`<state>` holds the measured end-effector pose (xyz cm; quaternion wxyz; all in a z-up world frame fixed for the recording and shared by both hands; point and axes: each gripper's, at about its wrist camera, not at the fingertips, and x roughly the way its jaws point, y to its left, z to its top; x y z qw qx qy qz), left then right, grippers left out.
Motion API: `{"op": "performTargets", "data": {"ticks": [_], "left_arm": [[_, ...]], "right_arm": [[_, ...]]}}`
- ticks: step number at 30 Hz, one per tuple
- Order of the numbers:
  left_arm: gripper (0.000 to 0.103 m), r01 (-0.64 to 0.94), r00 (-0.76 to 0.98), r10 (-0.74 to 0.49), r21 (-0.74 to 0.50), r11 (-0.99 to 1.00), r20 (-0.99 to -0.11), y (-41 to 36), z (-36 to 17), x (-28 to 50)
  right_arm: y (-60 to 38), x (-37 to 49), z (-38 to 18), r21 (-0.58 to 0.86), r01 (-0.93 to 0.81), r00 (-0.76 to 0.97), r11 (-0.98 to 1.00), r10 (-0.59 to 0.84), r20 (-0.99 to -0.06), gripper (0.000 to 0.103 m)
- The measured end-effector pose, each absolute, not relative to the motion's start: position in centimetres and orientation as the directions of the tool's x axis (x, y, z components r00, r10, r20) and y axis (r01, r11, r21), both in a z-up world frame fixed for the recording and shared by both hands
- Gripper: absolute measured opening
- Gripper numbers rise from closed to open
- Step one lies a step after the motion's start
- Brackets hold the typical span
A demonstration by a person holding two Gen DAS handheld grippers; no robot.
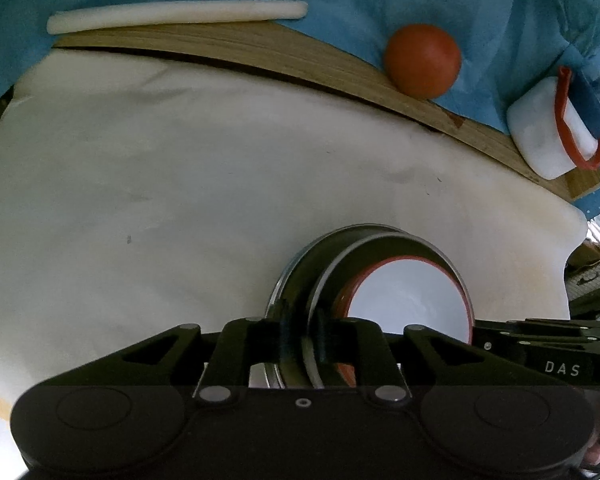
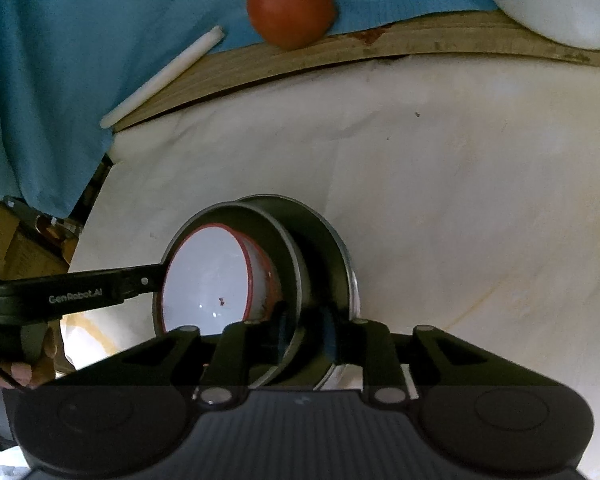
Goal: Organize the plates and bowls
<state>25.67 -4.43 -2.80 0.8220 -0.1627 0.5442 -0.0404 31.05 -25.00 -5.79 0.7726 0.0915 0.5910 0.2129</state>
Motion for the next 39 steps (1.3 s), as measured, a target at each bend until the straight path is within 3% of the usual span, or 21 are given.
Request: {"op": "performTargets", "data": {"ticks": [8,11,13,17,26,34,39], "left_arm": [[0.036,-0.144,0.442,-0.172,-0.259,0.955,-0.88,-4.7,-2.2,24.4],[0.044,-0.156,0.465,-0.136,-0.232,0.96,-0.875,-4.9,-2.0,23.8],[0.049,-0.166,0.481,-0.112,-0.216,0.962,-0.869,-5.1,-2.0,23.3],[0.064,-0.186,0.513,-0.05,-0.168,0.968,-0.857,-5.7,-1.9,22.2],[0.086,-0.23,0.586,0.004,-0.162,0.96,-0.81,-6.4,-1.7,18.7],[0.102,-0.171,0.686,-0.037,-0.21,0.963,-0.727,-7.2,-0.7,16.0],[0.102,-0.107,0.714,-0.08,-0.222,0.969,-0.695,-7.7,-0.2,13.9]], "right_arm": [[-25.4,30.4,-5.4,0.376,-0.275,0.235,0.885,0.441,-0.866,0.03],[-25.6,29.9,-5.1,0.378,-0.3,0.249,0.876,0.455,-0.855,0.039],[-25.7,29.6,-5.0,0.339,-0.316,0.267,0.886,0.426,-0.864,0.059],[-26.3,29.1,-5.0,0.337,-0.336,0.285,0.88,0.436,-0.853,0.059],[-27.5,27.0,-4.8,0.341,-0.356,0.343,0.87,0.461,-0.818,0.069],[-28.6,24.8,-3.2,0.34,-0.376,0.444,0.862,0.489,-0.751,0.088],[-29.2,21.5,-1.9,0.334,-0.382,0.543,0.862,0.502,-0.673,0.099]]}}
